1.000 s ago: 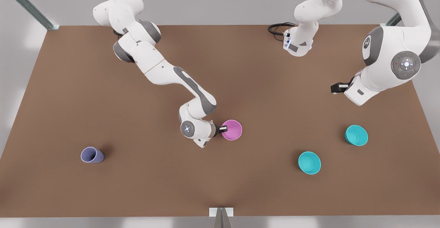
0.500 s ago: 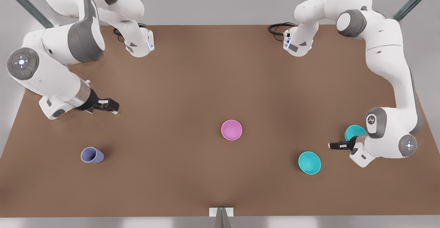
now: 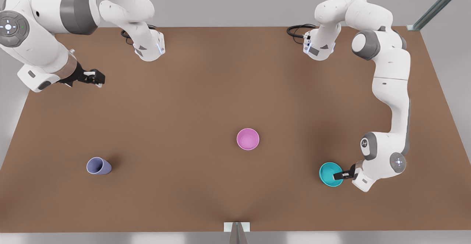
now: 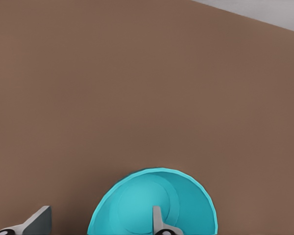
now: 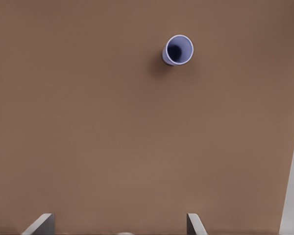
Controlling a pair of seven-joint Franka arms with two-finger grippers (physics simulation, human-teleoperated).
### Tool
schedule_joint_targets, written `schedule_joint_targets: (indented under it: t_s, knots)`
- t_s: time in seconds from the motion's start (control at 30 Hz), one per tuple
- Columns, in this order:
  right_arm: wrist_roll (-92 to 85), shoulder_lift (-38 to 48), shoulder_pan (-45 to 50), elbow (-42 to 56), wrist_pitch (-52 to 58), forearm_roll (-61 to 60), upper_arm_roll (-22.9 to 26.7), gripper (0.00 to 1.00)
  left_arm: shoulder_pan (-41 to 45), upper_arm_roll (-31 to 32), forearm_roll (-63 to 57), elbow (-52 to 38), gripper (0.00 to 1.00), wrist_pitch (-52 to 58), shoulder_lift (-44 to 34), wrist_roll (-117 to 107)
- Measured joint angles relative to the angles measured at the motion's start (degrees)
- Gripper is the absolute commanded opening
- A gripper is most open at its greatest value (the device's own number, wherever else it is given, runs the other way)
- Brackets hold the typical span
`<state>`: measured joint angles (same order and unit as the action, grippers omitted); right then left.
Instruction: Stack the blue bowl on the pink bowl
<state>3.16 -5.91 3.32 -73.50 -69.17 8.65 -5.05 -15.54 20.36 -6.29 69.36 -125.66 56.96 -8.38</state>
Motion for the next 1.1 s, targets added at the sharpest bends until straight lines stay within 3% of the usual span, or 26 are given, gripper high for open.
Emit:
schedule_joint_targets:
  t_s: [0.07,0.13,0.23,0.53,0.7,0.9,1.1]
  knots:
    - [-0.9,-0.2,-0.1,0.0,0.3,0.0,0.1,1.00,0.3,-0.3,0.0,0.6,0.98,-0.7,0.3,-0.5]
    - [-1.8,-0.3,-0.2,-0.1,0.5,0.0,0.1,1.00,0.7,-0.5,0.0,1.1,0.53,-1.1,0.4,-1.1]
    - [-2.8,-0.4,-0.1,-0.4,0.7,0.1,0.1,1.00,0.9,-0.9,0.1,1.1,0.23,-0.9,0.2,-2.0]
    - [-5.2,-0.6,0.0,-0.4,1.2,0.1,0.2,1.00,2.5,-0.7,-0.1,0.0,0.21,1.7,-1.3,-6.4]
    - [-6.0,-0.7,0.0,-0.4,1.2,0.1,0.2,1.00,3.9,8.0,-0.1,-5.6,0.21,11.9,-3.6,-11.9]
    - [-6.8,-0.7,0.0,-0.7,1.2,0.1,0.2,1.00,17.1,10.5,-0.4,-5.9,0.21,16.6,-4.2,-22.9]
    - [-7.3,-0.7,0.0,-0.8,1.1,0.1,0.3,1.00,20.0,11.7,-0.7,0.1,0.21,17.5,-5.0,-32.7]
